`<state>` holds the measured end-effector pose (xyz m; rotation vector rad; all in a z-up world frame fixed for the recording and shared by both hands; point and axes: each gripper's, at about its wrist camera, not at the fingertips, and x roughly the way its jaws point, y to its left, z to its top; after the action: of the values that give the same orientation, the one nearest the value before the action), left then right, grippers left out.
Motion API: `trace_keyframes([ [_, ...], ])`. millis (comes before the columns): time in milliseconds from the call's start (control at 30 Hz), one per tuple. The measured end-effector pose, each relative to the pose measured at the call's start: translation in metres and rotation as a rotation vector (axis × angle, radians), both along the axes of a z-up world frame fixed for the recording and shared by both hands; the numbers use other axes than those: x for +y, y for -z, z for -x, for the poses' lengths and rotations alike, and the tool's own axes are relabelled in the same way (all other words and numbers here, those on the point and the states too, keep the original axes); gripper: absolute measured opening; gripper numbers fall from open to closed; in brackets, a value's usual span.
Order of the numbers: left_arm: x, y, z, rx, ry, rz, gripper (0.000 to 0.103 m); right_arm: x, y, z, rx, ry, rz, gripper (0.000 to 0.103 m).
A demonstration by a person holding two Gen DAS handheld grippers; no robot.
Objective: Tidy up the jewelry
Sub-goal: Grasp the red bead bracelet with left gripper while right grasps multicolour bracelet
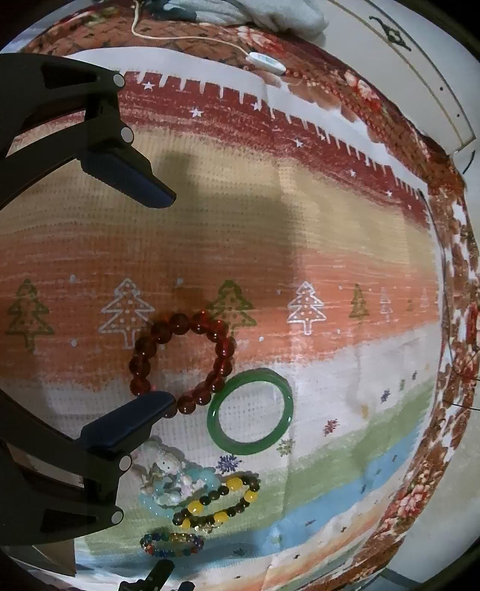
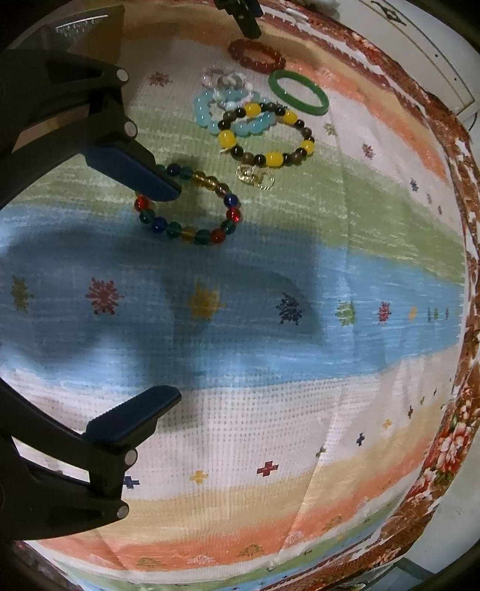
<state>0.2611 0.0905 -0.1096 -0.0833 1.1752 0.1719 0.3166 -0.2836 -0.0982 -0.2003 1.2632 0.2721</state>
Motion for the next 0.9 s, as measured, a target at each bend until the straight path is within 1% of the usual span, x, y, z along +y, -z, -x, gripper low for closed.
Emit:
trace_keyframes([
  [133,0.001,0.004,-0.003,0.021,-0.004,0.014,0.097,0.008,-0.001,-0.001,-0.002,-0.013,-0.010,0.098],
  [233,0.001,0.006,-0.003,0.028,-0.005,0.012,0.097,0.018,-0.007,0.002,-0.010,-0.040,-0.022,0.098],
  [333,-0.001,0.008,-0.003,0.036,0.001,0.009,0.097,0.024,-0.004,0.004,0.000,-0.053,-0.022,0.098],
  [400,-0.002,0.010,-0.003,0.041,0.005,0.007,0.097,0.022,0.004,0.001,0.032,-0.036,-0.024,0.094],
  [433,-0.002,0.010,-0.003,0.042,0.006,0.006,0.097,0.021,0.006,0.000,0.043,-0.030,-0.028,0.089],
  [467,-0.002,0.011,-0.003,0.044,0.007,0.006,0.097,0.019,0.010,-0.002,0.063,-0.018,-0.041,0.088],
  [600,0.001,0.014,-0.004,0.050,0.005,0.012,0.096,0.018,0.015,-0.006,0.068,-0.007,-0.042,0.087],
  [667,0.002,0.016,-0.004,0.049,0.008,0.021,0.093,0.020,0.017,-0.006,0.064,-0.010,-0.030,0.086],
  [700,0.002,0.017,-0.005,0.052,0.012,0.024,0.088,0.021,0.018,-0.005,0.062,-0.011,-0.020,0.084],
  [767,0.002,0.020,-0.008,0.056,0.020,0.033,0.085,0.022,0.019,-0.006,0.057,-0.011,-0.010,0.082],
  [800,0.002,0.022,-0.009,0.059,0.022,0.041,0.082,0.022,0.019,-0.007,0.056,-0.008,-0.009,0.080],
  [833,0.001,0.024,-0.010,0.063,0.025,0.050,0.078,0.021,0.017,-0.007,0.052,-0.005,-0.005,0.074],
  [867,0.000,0.024,-0.011,0.065,0.029,0.051,0.077,0.020,0.015,-0.008,0.049,-0.001,-0.007,0.066],
  [900,-0.002,0.025,-0.011,0.065,0.036,0.046,0.075,0.018,0.014,-0.011,0.049,0.004,-0.011,0.062],
])
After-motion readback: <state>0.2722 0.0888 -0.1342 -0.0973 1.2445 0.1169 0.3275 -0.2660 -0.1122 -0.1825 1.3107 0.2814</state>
